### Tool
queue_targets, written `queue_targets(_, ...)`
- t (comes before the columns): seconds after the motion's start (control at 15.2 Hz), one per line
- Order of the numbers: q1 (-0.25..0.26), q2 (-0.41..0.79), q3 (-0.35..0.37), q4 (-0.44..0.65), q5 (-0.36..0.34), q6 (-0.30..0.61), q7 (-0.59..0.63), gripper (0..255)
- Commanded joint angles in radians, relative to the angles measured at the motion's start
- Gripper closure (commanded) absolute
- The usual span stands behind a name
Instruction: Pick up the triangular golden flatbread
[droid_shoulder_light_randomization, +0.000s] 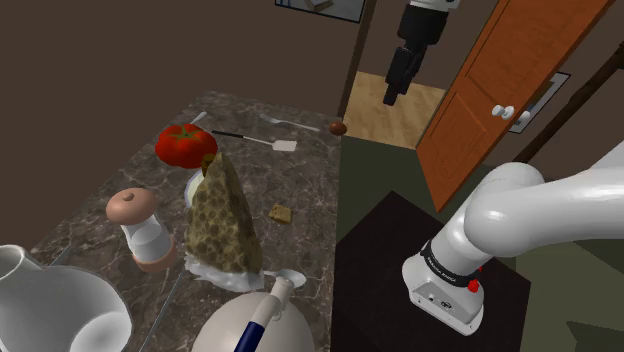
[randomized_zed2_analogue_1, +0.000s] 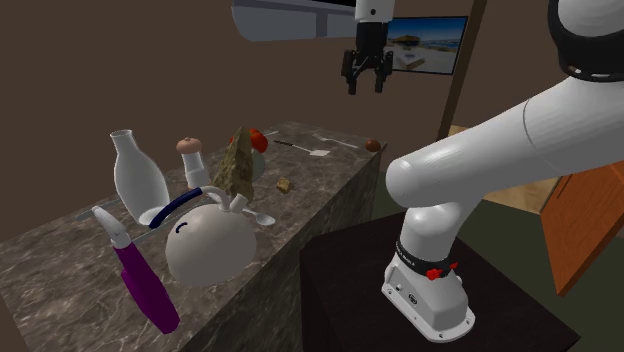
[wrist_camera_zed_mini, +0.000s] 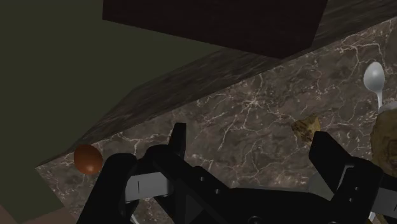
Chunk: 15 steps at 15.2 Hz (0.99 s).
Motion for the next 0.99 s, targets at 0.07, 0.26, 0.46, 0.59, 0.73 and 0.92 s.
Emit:
queue_targets(0.07,0.007,-0.008,0.015,-0.032,0.009,0.035,0.008,0)
queue_targets(0.26,0.031,-0.022,0.062,-0.122,0.036,0.142,0.032,0)
queue_targets(0.46,0.056,-0.02,0.113,-0.202,0.065,0.255,0.057,0)
queue_targets(0.59,0.074,-0.009,0.149,-0.248,0.083,0.333,0.074,0)
queue_targets(0.73,0.091,0.01,0.186,-0.289,0.102,0.415,0.092,0)
queue_targets(0.92,0.116,0.057,0.246,-0.339,0.126,0.543,0.121,0)
